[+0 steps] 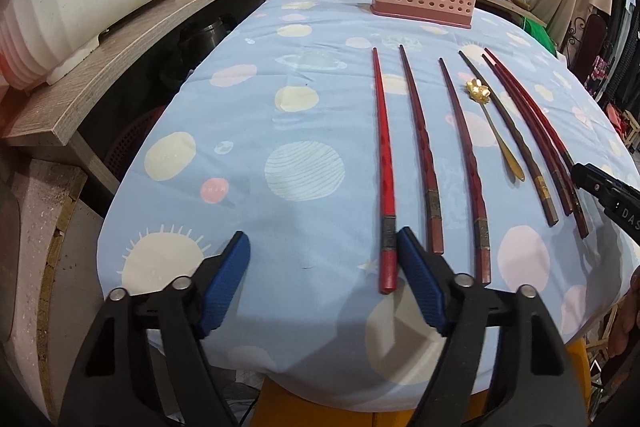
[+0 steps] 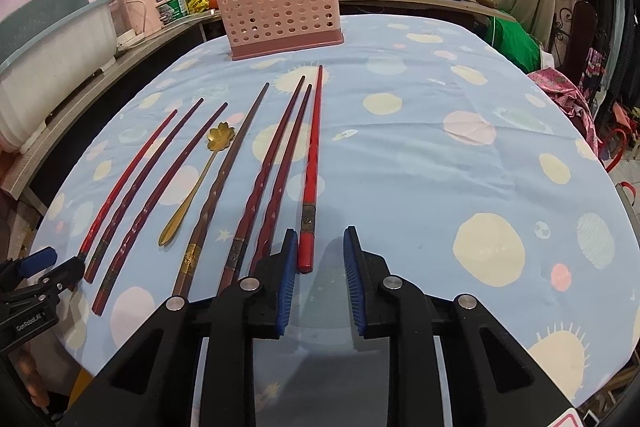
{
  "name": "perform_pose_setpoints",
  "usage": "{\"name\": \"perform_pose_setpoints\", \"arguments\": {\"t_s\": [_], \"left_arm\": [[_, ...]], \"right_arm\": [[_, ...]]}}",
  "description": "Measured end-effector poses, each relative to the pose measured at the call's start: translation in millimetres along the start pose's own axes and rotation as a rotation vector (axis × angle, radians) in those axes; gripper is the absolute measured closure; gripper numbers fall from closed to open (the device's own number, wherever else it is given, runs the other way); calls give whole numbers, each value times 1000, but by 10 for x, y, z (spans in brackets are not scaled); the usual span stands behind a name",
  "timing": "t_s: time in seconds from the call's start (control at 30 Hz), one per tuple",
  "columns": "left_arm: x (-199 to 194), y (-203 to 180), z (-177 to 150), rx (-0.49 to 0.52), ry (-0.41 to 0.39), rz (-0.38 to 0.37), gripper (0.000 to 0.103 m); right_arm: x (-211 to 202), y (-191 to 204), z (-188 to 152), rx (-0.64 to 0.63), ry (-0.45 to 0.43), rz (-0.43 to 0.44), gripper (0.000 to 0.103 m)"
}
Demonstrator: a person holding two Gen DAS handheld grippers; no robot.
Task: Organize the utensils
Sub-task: 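Lower the right gripper onto a red chopstick and close it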
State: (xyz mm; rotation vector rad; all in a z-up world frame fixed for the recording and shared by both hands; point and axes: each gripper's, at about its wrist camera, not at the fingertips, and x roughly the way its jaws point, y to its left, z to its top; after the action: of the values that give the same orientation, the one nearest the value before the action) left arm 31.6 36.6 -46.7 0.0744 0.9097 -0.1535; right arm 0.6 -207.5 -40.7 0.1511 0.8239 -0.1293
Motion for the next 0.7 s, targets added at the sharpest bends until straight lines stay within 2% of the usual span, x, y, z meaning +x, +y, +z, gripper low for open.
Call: {"name": "perform_pose_setpoints", "arguments": {"t_s": [0.2,0.3,0.37,0.7], "left_arm": [[-17,-16,20,13,-3,-28,61],[-22,-10,27,14,-4,-48,76],[-24,1,31,10,-4,-64,89],[-23,78,85,-23,27,-103,94]], "right_arm": [[2,13,-7,-20,-7,-21,91],[0,24,-13,-31,-11,-29,96],[-2,31,-14,-36,-11,-33,96],[-132,-83,43,10,-34,-15,96]]}}
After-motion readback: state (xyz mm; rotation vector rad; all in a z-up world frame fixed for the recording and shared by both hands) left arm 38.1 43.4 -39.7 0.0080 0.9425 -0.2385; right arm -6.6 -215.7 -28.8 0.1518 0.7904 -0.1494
